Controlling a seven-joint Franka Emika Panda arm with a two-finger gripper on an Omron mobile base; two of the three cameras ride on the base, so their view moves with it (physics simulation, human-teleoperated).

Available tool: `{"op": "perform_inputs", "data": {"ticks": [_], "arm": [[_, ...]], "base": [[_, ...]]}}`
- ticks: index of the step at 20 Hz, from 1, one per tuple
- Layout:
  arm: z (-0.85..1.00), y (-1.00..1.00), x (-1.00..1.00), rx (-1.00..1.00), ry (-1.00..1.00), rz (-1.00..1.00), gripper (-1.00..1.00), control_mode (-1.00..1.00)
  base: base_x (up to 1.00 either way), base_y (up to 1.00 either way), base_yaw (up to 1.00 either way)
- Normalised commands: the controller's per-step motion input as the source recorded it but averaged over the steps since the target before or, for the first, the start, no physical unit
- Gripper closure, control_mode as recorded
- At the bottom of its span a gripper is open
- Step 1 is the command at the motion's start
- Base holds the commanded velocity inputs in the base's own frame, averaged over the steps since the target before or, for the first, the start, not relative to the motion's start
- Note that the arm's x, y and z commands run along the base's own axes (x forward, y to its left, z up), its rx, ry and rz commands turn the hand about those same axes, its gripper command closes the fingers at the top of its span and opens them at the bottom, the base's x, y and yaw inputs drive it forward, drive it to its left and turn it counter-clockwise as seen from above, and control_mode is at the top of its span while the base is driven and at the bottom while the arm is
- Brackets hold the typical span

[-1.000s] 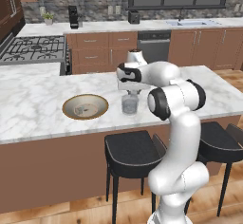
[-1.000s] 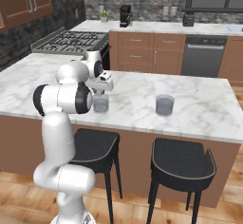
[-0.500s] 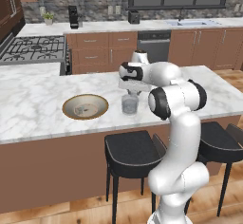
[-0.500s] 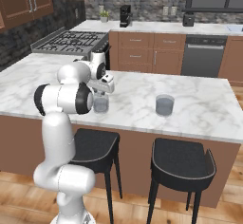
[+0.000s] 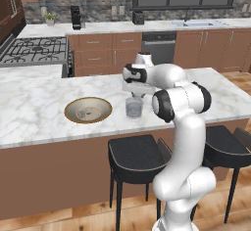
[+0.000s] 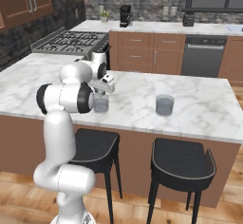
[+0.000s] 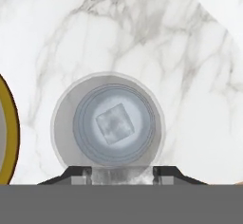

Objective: There are four ice cubes in the ice bowl. Place two ice cubes in each glass of water.

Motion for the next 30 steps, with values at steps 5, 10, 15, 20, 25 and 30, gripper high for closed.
{"op": "perform_inputs", "data": {"ticks": [5,10,15,20,25,30], "arm": [[0.00,0.00,0.10,0.00,0.09,0.00,1.00,-1.00],[0.00,0.03,0.06,0.00,0.11,0.00,-1.00,-1.00],[0.00,0.00,0.08,0.00,0.08,0.00,-1.00,-1.00],[0.01,0.00,0.04,0.00,0.01,0.00,-1.00,-1.00],[0.14,0.05,-0.01,0.00,0.00,0.00,-1.00,-1.00],[0.09,0.38,-0.14,0.00,0.00,0.00,-1.00,-1.00]], "base": [[0.00,0.00,0.00],[0.00,0.00,0.00],[0.00,0.00,0.00],[0.00,0.00,0.00],[0.00,0.00,0.00],[0.00,0.00,0.00]]}}
